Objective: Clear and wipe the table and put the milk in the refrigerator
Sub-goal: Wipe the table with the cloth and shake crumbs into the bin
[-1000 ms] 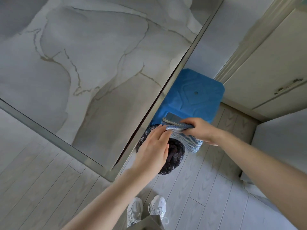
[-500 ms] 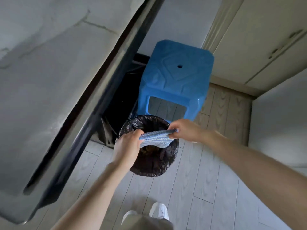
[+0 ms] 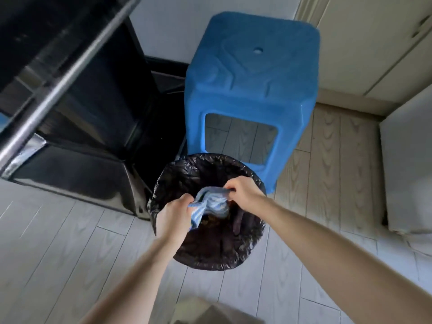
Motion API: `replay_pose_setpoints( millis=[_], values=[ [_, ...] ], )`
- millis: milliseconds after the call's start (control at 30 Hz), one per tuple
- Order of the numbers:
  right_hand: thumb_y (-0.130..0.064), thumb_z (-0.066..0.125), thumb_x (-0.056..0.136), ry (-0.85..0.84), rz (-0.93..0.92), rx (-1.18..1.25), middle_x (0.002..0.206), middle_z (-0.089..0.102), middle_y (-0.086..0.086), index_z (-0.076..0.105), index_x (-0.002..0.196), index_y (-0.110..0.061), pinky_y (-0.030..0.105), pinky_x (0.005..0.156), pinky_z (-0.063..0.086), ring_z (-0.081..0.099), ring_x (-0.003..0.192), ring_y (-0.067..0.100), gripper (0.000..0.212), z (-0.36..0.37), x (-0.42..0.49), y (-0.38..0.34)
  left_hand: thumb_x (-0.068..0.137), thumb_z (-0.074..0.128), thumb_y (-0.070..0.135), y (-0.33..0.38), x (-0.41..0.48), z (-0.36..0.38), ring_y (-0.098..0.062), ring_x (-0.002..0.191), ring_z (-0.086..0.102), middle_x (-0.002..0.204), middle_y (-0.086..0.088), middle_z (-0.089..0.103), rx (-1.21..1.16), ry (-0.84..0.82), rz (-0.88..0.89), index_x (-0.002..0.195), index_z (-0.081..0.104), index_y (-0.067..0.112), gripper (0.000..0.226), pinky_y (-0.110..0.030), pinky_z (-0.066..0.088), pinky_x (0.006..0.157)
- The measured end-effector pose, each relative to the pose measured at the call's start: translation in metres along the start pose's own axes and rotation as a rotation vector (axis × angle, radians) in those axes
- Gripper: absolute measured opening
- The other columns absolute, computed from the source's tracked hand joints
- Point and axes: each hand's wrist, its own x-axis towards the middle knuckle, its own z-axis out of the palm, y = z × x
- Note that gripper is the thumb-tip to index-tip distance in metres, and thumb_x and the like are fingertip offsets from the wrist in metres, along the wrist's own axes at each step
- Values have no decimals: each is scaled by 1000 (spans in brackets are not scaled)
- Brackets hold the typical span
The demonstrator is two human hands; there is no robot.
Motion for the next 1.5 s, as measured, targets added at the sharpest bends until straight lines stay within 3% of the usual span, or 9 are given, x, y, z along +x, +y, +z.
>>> replay_pose_setpoints(
  millis=[133, 300, 467, 700, 833, 1067, 1200, 1300, 1500],
  values=[
    [-1, 49, 87, 44, 103, -76, 101, 64, 15, 65, 102, -5, 34, 80, 46, 59, 96, 32, 23, -10, -5, 10, 92, 48, 22, 5, -4, -6, -29, 88, 60, 92, -6, 67, -4, 45, -42, 105, 58, 16, 18, -31, 37, 66],
    [-15, 61, 85, 31, 50, -70, 86, 54, 4, 64, 93, -10, 34, 73, 45, 53, 81, 23, 9, -57, -38, -9, 91, 47, 15, 39, -29, -42, -31, 88, 58, 93, -8, 66, -89, 83, -91, 102, 57, 13, 14, -35, 40, 67],
    [-15, 62, 84, 32, 28, -82, 87, 60, 9, 63, 91, -5, 28, 67, 38, 52, 80, 21, 11, -124, -102, -44, 92, 44, 12, 91, -81, -103, -29, 96, 57, 101, -6, 64, -162, 72, -87, 108, 56, 14, 20, -39, 44, 73],
    [-26, 59, 86, 2, 24, -222, 100, 63, 4, 62, 94, -17, 36, 79, 45, 58, 96, 25, 12, -225, -201, -106, 91, 46, 14, 154, -155, -224, -26, 92, 59, 97, -5, 65, -135, 19, 61, 104, 56, 14, 16, -37, 45, 75],
    [-21, 59, 85, 9, -12, -203, 89, 60, 0, 58, 83, -23, 33, 76, 44, 57, 89, 20, 4, -268, -249, -145, 92, 45, 15, 174, -181, -283, -25, 89, 61, 98, -5, 65, -104, -33, 119, 108, 56, 15, 19, -37, 47, 76],
    [-17, 60, 85, 22, -97, -181, 73, 55, -4, 42, 63, -33, 26, 65, 38, 55, 75, 13, 32, -322, -300, -215, 89, 54, 18, 184, -191, -383, -24, 79, 60, 89, -9, 63, -191, -128, 211, 102, 59, 13, 15, -30, 42, 68],
    [-15, 60, 85, 50, -98, -4, 65, 60, -6, 53, 73, -20, 17, 54, 47, 59, 53, -4, 15, -344, -316, -262, 85, 56, 9, 178, -185, -447, -16, 75, 52, 79, -3, 57, -247, -117, 270, 95, 62, 6, 12, -19, 34, 60],
    [-16, 60, 85, 88, -131, 62, 67, 64, -2, 53, 75, -21, 17, 54, 50, 66, 66, 11, 13, -358, -319, -309, 84, 57, 7, 167, -176, -502, -12, 75, 50, 79, -1, 56, -240, -70, 354, 93, 64, 4, 11, -9, 32, 59],
    [-13, 60, 85, 164, -171, 99, 67, 66, -1, 54, 80, -15, 21, 58, 51, 59, 57, 8, 8, -362, -308, -400, 82, 63, 6, 129, -145, -588, -13, 81, 52, 93, -17, 67, -190, -6, 479, 96, 66, 2, 16, -22, 34, 67]
  ],
)
